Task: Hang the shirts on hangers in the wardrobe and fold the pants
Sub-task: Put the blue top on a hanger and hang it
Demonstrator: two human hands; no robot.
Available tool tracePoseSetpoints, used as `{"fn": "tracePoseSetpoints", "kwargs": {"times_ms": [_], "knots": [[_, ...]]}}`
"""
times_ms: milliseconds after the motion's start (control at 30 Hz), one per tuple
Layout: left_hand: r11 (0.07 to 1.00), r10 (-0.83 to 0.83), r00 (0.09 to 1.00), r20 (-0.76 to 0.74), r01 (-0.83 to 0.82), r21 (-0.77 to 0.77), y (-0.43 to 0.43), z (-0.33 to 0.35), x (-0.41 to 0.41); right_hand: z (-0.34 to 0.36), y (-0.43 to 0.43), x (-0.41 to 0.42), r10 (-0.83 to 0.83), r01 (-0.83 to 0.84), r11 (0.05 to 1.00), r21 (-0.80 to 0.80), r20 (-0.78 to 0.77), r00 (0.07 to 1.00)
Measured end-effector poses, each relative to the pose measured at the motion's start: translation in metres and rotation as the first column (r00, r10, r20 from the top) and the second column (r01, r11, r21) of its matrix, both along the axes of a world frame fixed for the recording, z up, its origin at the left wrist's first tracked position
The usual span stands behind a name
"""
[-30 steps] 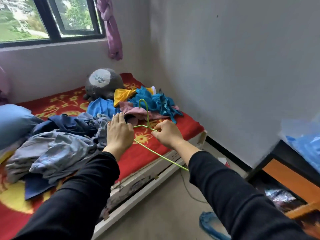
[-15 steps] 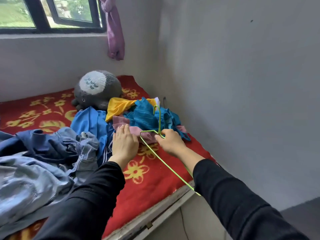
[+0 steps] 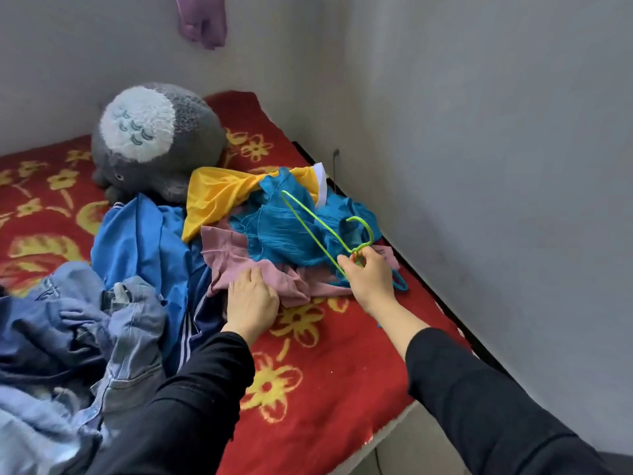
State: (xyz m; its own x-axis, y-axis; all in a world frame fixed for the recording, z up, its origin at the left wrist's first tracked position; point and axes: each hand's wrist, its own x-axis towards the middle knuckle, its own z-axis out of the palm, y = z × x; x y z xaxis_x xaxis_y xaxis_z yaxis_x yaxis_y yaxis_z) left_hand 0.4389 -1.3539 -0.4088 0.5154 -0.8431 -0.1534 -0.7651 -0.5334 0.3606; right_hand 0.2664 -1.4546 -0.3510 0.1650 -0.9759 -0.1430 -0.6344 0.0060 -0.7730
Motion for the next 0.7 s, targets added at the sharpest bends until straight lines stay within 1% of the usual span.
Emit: {"fn": "tracePoseSetpoints", "kwargs": {"times_ms": [133, 233, 267, 367, 500, 567, 700], "knots": [[0.996, -0.069, 0.994, -0.083, 0.063, -0.067, -0.054, -0.030, -0.003, -0.031, -0.056, -0.009, -0.182, 0.182, 0.983, 0.023, -0.020, 0.983], [0.993, -0.075, 0.986, -0.150, 0.060, -0.105, -0.095, -0.048, -0.020, -0.054, -0.095, -0.020, -0.247, 0.248, 0.969, 0.009, -0.023, 0.969], [0.994, -0.070, 0.982, -0.174, 0.054, -0.094, -0.107, -0.055, -0.027, -0.062, -0.107, -0.024, -0.261, 0.261, 0.965, 0.006, -0.036, 0.965], [0.997, -0.061, 0.968, -0.244, 0.047, -0.064, -0.144, -0.077, -0.049, -0.087, -0.140, -0.037, -0.251, 0.253, 0.967, 0.014, -0.077, 0.965], [0.998, -0.045, 0.959, -0.280, 0.032, -0.049, -0.197, -0.105, -0.067, -0.120, -0.175, -0.052, -0.196, 0.198, 0.980, 0.007, -0.105, 0.975], [0.999, -0.033, 0.964, -0.266, 0.022, -0.045, -0.225, -0.119, -0.070, -0.138, -0.192, -0.062, -0.187, 0.190, 0.982, 0.019, -0.101, 0.977], [0.991, 0.038, 0.975, -0.220, -0.065, -0.115, -0.274, -0.143, -0.065, -0.169, -0.214, -0.078, -0.180, 0.189, 0.979, 0.076, -0.108, 0.978]]}}
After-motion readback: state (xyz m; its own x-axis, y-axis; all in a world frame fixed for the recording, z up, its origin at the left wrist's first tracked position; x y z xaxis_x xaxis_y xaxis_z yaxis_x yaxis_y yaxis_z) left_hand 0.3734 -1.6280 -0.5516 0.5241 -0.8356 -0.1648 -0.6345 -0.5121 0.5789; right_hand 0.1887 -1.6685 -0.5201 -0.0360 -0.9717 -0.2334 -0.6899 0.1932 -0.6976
